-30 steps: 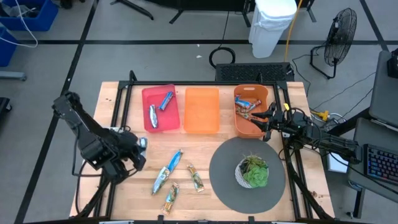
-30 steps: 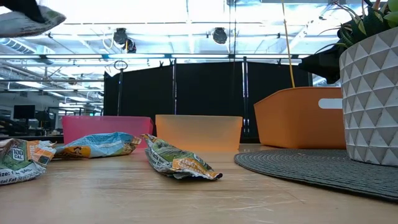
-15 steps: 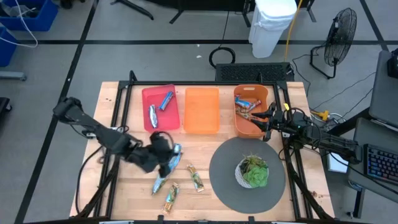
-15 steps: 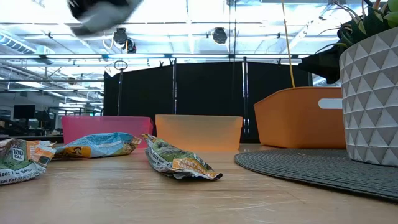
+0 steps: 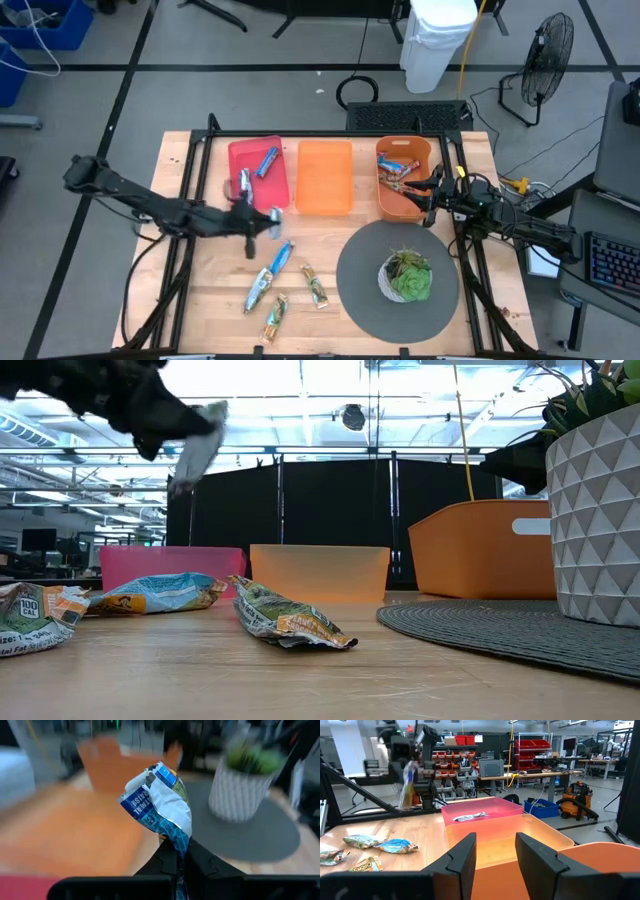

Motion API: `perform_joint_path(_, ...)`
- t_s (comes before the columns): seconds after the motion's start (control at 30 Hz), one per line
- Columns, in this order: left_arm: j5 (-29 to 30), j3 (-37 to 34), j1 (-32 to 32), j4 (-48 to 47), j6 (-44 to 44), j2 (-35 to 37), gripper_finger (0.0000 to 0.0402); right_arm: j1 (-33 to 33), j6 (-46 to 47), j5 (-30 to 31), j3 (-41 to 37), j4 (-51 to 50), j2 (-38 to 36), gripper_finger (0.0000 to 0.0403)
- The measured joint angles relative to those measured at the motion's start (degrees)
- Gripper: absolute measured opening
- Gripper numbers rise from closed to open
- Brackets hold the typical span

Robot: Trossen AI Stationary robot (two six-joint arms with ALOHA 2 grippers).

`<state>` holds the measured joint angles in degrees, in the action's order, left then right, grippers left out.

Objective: Pick and place Granola Bars by type
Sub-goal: Put the blue granola bar into the pink bin

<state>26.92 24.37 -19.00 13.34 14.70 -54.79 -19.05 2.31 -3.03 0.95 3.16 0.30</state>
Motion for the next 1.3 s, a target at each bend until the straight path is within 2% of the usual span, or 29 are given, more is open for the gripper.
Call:
perform_joint_path(0.17,-0.1,-10.6,3.5,9.9,-9.7,15.1,0.0012,0.0,0.0,0.0,0.0,0.0,0.0,0.0128)
perform_joint_path(0.27,-0.6,-16.5,8.2,13.9,-11.0,22.1,0.0012,0.0,0.0,0.0,0.0,0.0,0.0,0.0128)
perform_joint_path(0.37,-1.8,-20.2,13.9,13.6,-9.7,27.3,0.0012,0.0,0.0,0.0,0.0,0.0,0.0,0.0128)
perform_joint_path(0.47,-2.1,-20.6,20.0,11.9,-7.1,30.9,0.0012,0.0,0.0,0.0,0.0,0.0,0.0,0.0128)
perform_joint_path(0.6,-6.4,-14.5,28.4,-0.9,-3.0,32.3,0.0012,0.0,0.0,0.0,0.0,0.0,0.0,0.0128)
perform_joint_path(0.73,-9.3,-3.4,35.5,-20.1,1.6,29.9,0.0012,0.0,0.0,0.0,0.0,0.0,0.0,0.0128)
perform_joint_path(0.87,-11.6,6.1,40.3,-32.5,5.9,24.4,0.0012,0.0,0.0,0.0,0.0,0.0,0.0,0.0128)
perform_joint_path(1.0,-15.5,10.3,43.1,-36.6,6.8,17.3,0.0012,0.0,0.0,0.0,0.0,0.0,0.0,0.0128)
perform_joint_path(1.3,-18.1,10.5,47.9,-35.8,6.4,-0.3,0.0012,0.0,0.0,0.0,0.0,0.0,0.0,0.0128)
